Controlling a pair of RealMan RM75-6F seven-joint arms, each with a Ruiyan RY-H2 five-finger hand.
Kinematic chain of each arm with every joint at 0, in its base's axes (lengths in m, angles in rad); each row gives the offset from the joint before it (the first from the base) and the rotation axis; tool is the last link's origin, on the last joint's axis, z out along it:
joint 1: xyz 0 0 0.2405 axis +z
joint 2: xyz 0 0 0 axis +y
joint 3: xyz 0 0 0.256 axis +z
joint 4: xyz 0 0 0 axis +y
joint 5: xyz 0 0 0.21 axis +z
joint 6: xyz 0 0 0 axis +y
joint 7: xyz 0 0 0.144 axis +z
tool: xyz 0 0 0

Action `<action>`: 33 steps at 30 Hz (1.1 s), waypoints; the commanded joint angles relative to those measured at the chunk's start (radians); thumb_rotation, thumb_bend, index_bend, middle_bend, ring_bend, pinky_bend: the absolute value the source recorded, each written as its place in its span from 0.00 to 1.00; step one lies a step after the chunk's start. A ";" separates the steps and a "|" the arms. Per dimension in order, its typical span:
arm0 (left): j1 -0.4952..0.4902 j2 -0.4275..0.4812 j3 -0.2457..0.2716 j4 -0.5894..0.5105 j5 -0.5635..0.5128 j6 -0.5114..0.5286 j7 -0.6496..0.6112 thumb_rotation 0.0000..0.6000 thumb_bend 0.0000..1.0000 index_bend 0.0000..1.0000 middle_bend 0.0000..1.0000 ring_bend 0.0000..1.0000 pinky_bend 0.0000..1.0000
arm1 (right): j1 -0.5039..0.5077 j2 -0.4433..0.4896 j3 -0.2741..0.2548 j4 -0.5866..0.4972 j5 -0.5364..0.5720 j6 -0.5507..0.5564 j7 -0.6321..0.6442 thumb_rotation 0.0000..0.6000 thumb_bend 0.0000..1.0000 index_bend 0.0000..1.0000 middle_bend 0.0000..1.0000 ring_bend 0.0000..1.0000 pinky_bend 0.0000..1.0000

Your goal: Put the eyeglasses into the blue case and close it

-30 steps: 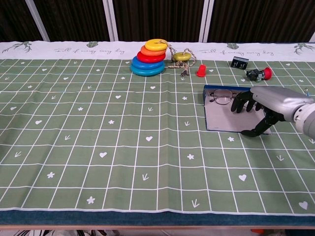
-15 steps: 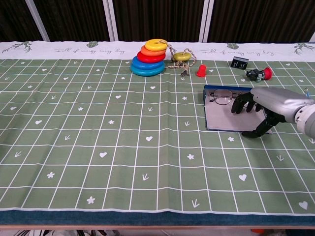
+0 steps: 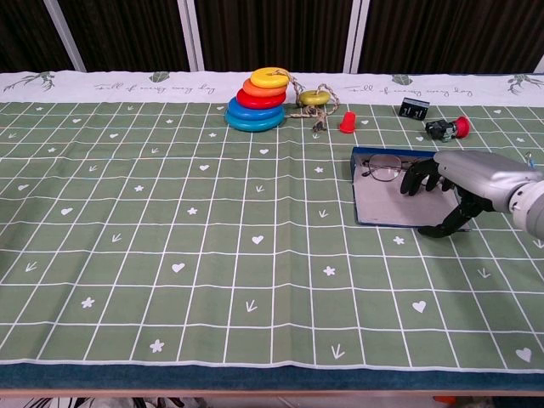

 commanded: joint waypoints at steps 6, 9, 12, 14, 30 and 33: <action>0.000 0.000 0.000 0.000 0.000 -0.001 0.002 1.00 0.31 0.19 0.01 0.00 0.00 | -0.003 -0.003 -0.001 0.009 -0.010 -0.001 0.007 1.00 0.41 0.35 0.30 0.28 0.28; 0.000 0.000 0.000 0.000 0.000 -0.001 0.002 1.00 0.31 0.19 0.01 0.00 0.00 | -0.003 -0.004 -0.001 0.013 -0.019 0.001 0.011 1.00 0.46 0.36 0.30 0.28 0.28; 0.000 0.001 0.000 -0.001 -0.001 -0.002 0.003 1.00 0.31 0.19 0.01 0.00 0.00 | -0.002 -0.003 -0.001 0.016 -0.022 -0.005 0.016 1.00 0.48 0.36 0.30 0.29 0.28; 0.000 0.001 0.001 -0.001 -0.001 -0.002 0.003 1.00 0.31 0.19 0.01 0.00 0.00 | -0.004 -0.001 0.000 0.016 -0.025 -0.006 0.022 1.00 0.49 0.37 0.30 0.29 0.28; 0.000 0.002 0.001 -0.003 -0.001 -0.002 0.004 1.00 0.31 0.19 0.01 0.00 0.00 | 0.002 -0.009 0.027 0.033 -0.033 -0.002 0.046 1.00 0.59 0.40 0.32 0.31 0.28; 0.000 0.002 0.002 -0.003 0.000 -0.003 0.004 1.00 0.31 0.19 0.01 0.00 0.00 | 0.005 -0.011 0.032 0.034 -0.035 -0.001 0.049 1.00 0.60 0.41 0.32 0.31 0.28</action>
